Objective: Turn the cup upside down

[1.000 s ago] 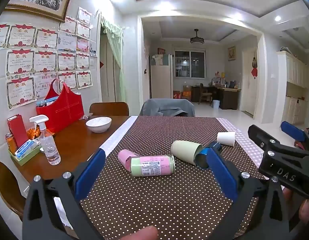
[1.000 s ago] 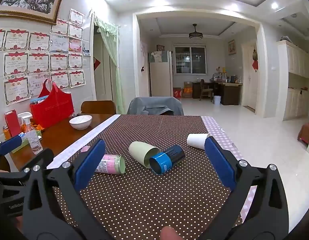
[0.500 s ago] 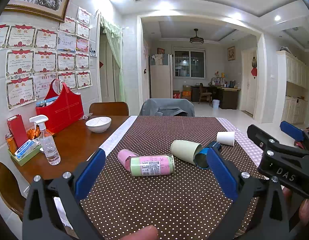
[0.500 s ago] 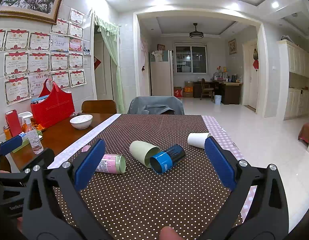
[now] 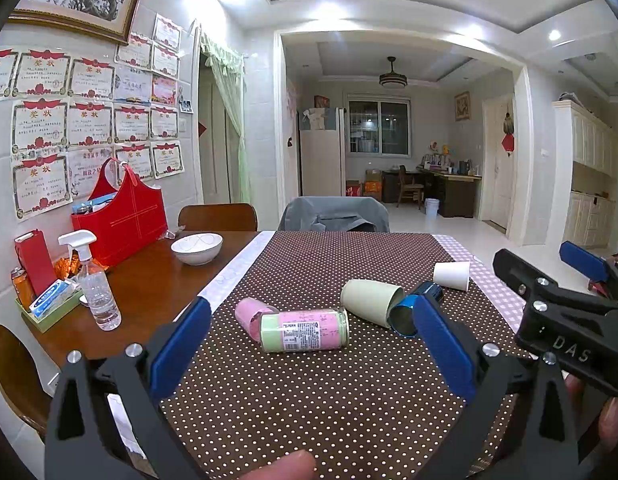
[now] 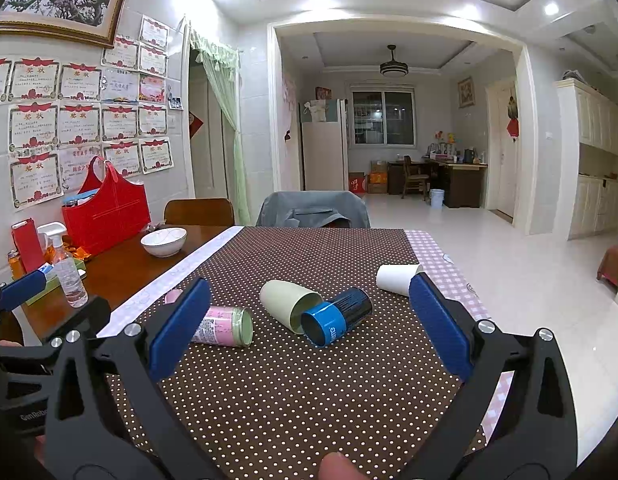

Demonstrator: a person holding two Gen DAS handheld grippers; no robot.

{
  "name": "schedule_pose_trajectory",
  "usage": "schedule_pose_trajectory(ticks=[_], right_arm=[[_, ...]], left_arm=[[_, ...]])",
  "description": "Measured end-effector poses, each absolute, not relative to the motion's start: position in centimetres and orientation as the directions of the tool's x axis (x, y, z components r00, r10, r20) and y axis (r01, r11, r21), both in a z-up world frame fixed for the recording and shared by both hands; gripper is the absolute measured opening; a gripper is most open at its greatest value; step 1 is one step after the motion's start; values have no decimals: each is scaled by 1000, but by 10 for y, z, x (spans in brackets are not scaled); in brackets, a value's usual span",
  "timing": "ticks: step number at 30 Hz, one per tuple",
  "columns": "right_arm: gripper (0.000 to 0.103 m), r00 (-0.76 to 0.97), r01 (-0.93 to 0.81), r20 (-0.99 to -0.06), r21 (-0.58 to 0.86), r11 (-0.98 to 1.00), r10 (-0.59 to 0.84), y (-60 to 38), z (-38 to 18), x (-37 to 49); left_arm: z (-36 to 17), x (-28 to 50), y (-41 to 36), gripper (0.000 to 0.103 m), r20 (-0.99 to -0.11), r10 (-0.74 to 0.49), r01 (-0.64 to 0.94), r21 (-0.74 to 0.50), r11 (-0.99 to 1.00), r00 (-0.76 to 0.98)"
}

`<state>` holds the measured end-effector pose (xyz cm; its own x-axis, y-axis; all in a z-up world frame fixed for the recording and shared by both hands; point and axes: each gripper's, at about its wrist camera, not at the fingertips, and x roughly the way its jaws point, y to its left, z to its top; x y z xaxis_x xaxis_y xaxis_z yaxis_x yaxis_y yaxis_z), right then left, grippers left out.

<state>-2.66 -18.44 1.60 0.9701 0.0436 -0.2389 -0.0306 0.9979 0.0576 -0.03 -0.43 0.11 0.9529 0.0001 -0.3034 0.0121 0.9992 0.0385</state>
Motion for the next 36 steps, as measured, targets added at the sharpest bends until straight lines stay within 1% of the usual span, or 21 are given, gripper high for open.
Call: schedule_pose_trajectory(ticks=[13, 36], right_arm=[[97, 968, -41, -244, 54, 998, 53, -181, 10, -26], [97, 964, -42, -259, 52, 998, 54, -184, 8, -21]], left_arm=[[-4, 4, -3, 99, -317, -13, 26, 36, 999, 948], [-4, 3, -3, 99, -315, -13, 27, 40, 999, 949]])
